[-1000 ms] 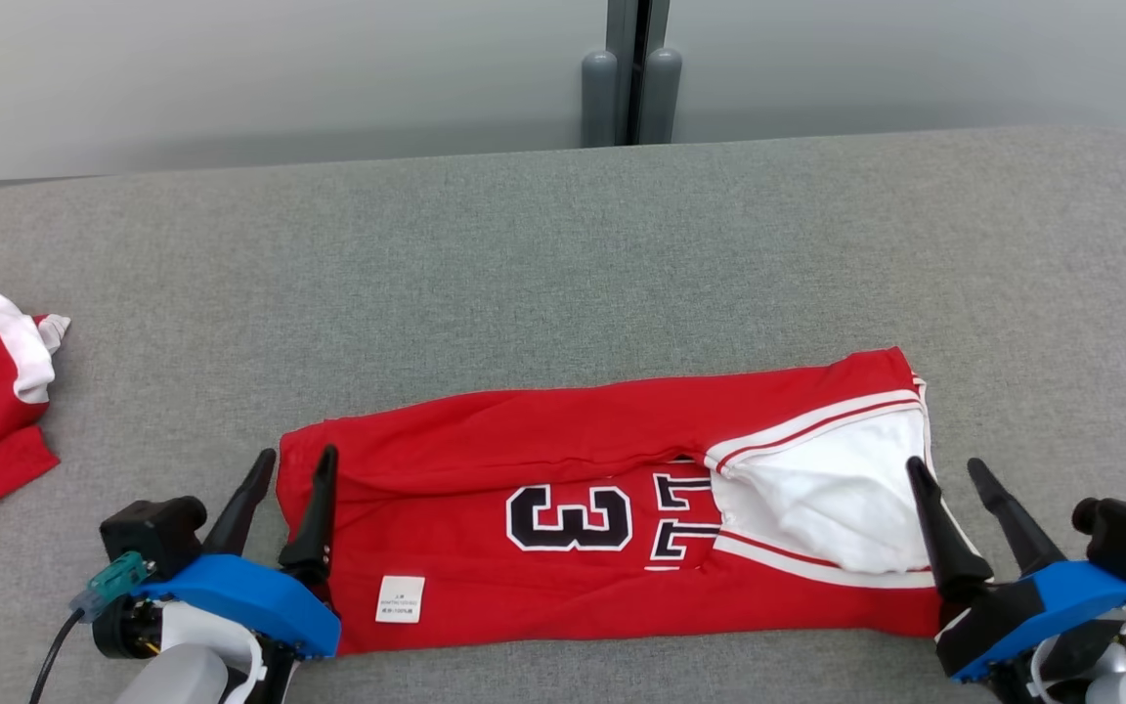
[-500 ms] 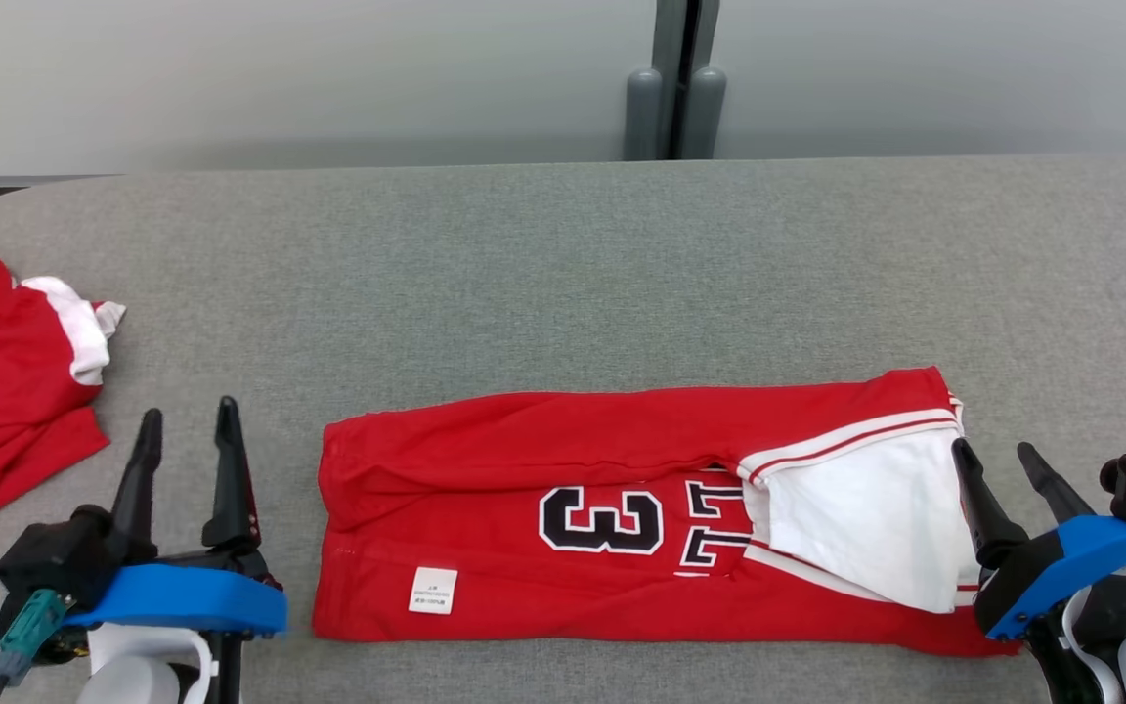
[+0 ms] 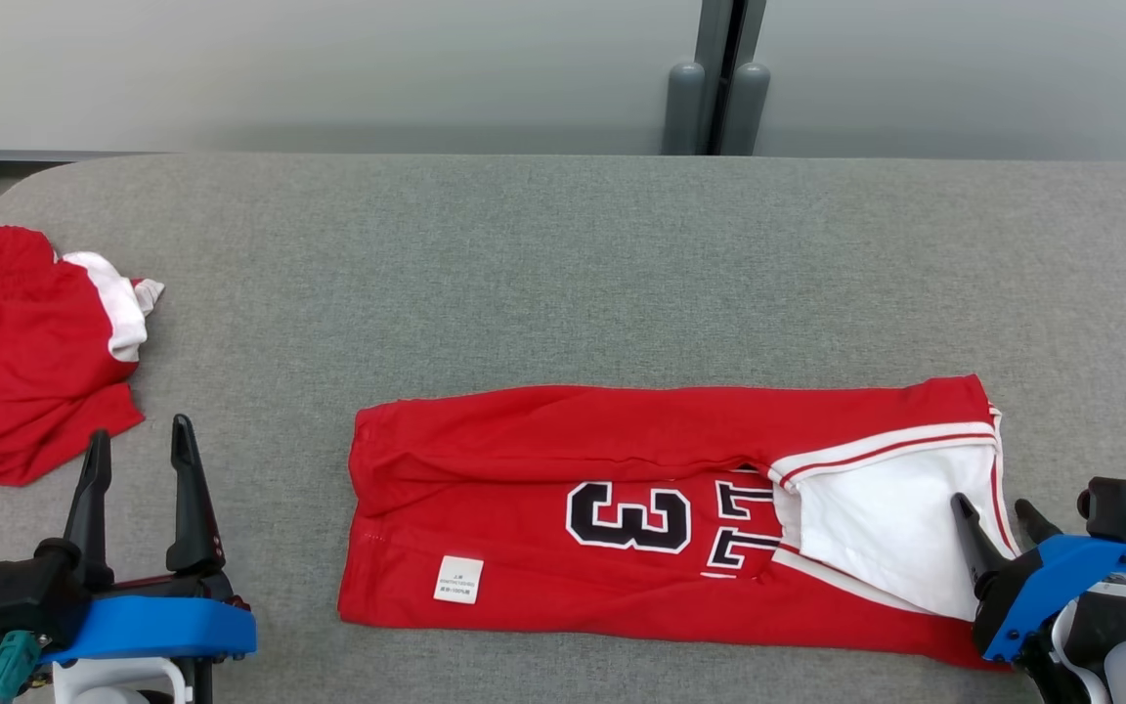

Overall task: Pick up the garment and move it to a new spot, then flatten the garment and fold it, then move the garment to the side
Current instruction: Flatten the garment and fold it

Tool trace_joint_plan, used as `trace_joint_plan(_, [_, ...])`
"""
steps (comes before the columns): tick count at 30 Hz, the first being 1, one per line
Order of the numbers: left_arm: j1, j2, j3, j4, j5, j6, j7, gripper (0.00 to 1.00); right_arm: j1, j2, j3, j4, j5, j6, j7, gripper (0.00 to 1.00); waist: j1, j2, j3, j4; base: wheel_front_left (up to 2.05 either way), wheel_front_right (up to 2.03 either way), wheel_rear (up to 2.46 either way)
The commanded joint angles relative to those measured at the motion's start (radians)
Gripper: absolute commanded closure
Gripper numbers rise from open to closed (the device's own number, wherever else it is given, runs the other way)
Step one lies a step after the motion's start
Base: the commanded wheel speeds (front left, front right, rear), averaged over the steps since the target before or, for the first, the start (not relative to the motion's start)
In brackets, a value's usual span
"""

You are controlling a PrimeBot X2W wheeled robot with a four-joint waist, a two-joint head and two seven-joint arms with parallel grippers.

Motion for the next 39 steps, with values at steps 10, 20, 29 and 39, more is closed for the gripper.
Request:
trace_joint_plan(10, [-0.001,-0.037,0.057,0.01,0.056,-0.033,-0.004,0.0,-0.027,-0.001,0.053,0.106,0.039,0.001,0.006,0.96,0.0001,0.0,0.004,0.01,0.0,0.0,0.0])
trace_joint_plan(20, [0.029,-0.054,0.088,0.009,0.113,-0.045,-0.004,0.0,-0.019,-0.092,0.007,0.109,0.081,-0.001,-0.03,1.0,0.0001,0.0,-0.031,-0.01,0.0,0.0,0.0])
trace_joint_plan(29, [0.051,-0.068,0.103,0.016,0.128,-0.05,-0.004,0.0,0.019,-0.136,-0.048,0.036,0.083,0.0,-0.006,1.0,0.0001,0.0,-0.054,-0.03,0.0,0.0,0.0])
trace_joint_plan(39, [0.056,-0.073,0.112,0.021,0.135,-0.055,-0.004,0.0,0.06,-0.076,0.03,-0.169,0.115,0.0,0.059,1.0,0.0001,0.0,-0.062,-0.042,0.0,0.0,0.0])
